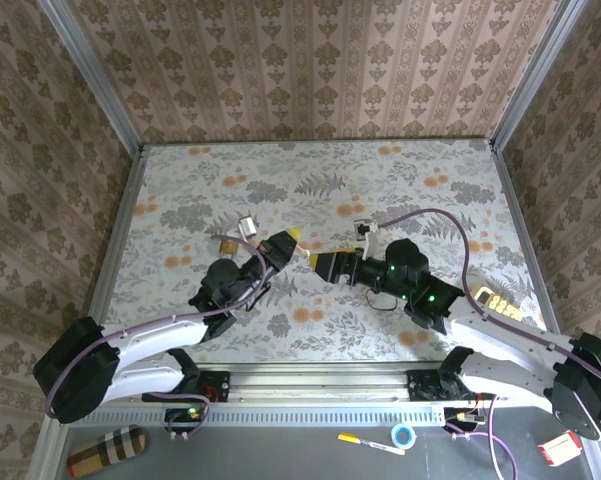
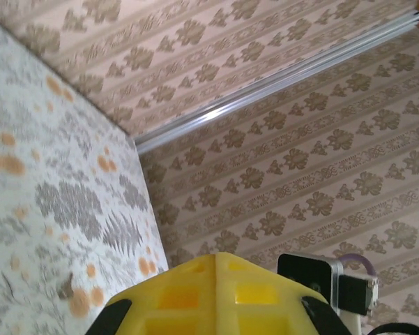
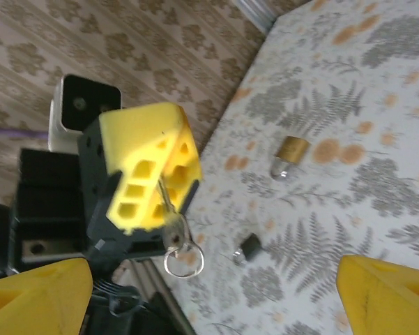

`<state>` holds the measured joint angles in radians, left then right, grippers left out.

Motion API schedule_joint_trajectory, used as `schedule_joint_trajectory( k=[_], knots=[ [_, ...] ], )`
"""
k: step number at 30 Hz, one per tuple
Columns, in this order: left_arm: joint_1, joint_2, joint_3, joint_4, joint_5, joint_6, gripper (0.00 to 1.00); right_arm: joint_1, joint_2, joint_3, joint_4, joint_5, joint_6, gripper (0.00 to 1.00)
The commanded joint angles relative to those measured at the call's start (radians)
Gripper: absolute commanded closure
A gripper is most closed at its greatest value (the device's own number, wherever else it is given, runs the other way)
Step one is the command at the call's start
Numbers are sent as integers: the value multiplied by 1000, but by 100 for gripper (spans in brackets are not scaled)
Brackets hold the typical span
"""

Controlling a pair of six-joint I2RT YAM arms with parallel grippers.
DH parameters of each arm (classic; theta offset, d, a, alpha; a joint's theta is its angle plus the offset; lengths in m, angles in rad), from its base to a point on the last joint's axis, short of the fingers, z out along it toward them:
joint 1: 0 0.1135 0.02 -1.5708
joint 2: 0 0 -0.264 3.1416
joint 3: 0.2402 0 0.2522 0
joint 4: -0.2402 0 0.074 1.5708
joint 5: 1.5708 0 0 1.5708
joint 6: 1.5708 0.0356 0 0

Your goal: Unlock with the key

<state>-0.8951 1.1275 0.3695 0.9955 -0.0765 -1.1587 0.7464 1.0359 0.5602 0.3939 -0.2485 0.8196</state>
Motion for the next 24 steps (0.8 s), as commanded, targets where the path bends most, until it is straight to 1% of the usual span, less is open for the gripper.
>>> schedule_joint_trajectory(
  k=[1,4,7,10,13,20,24],
  knots=[
    [-1,3,-26,95,-36,145,100,-6,62,24,218,-95,107,9],
    [-12,10,-33,113,-46,143,100,-3,123,21,355,-154,156,11],
    [-12,15,-46,153,-54,137,100,1,149,33,317,-154,145,14],
    [-14,17,-51,170,-58,132,100,1,173,2,379,-159,168,17],
    [-21,36,-61,223,-61,131,100,5,189,-8,419,-164,182,22],
    [-26,62,-72,269,-73,120,100,11,227,5,444,-192,197,40],
    [-29,54,-70,264,-80,129,100,13,238,-15,458,-186,203,46]
  ],
)
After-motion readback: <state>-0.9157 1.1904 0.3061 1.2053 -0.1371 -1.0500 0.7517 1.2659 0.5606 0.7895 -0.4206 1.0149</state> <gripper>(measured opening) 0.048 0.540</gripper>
